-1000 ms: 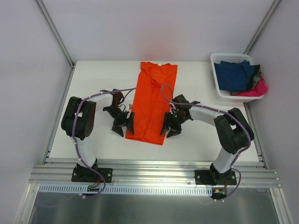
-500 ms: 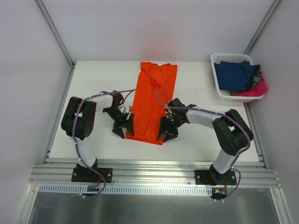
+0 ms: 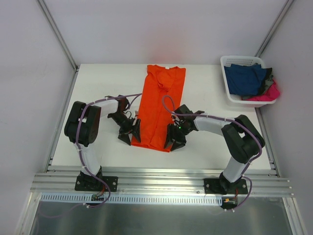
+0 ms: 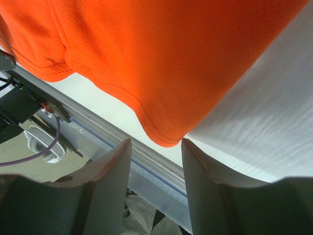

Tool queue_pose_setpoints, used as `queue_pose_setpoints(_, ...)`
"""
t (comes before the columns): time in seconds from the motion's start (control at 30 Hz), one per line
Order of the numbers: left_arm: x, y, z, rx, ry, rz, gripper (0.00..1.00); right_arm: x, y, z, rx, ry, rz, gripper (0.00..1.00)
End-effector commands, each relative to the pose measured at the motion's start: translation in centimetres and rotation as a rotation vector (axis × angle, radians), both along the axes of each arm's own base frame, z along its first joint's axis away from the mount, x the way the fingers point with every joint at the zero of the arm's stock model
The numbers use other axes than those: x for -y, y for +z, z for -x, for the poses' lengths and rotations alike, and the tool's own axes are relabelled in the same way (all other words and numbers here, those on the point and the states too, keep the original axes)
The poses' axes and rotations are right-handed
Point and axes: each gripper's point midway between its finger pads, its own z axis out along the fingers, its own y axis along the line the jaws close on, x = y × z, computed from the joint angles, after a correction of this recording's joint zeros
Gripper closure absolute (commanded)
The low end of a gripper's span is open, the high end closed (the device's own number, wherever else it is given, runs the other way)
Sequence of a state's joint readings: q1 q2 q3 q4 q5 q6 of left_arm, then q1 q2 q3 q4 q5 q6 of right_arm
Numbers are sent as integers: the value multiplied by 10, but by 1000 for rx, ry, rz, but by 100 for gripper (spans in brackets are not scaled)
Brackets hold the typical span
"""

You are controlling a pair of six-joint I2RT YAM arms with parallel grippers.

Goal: Fold and stack the t-shirts
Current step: Grab the bottom of the folded rectangular tshirt with both arms

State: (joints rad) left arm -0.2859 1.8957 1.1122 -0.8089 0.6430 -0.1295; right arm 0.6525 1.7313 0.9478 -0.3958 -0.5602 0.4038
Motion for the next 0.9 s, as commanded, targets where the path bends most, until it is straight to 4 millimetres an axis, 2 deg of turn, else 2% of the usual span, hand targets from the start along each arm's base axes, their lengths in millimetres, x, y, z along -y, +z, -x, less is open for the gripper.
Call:
queue_pose_setpoints(0.0,-3,-2,-3,-9,18,-10,35,3,8,2,6,-11,-5,51)
queue_pose_setpoints(0.2,-2,-3,-6,-6,21,-12,35,11,3,7,-8,-14,25,51)
queue_pose_setpoints(0.4,-2,-5,-8,-10,19,-16,35,17,-11,1,-17,-41,55,51)
queue_pose_setpoints(0.47,-2,-5,-9,-8,21,-13,35,17,-14,-4,-15,-40,57,51)
queue_pose_setpoints(0.5,-2,-5,-9,-10,22,-16,35,14,-13,-15,1,-48,49,52)
queue_pose_setpoints(0.63,-2,-5,-9,-12,22,-15,35,11,-14,-24,7,-52,44,52)
queue_pose_setpoints(0.87,-3,-8,-9,-20,24,-17,39,5,-18,-26,-12,-55,34,56)
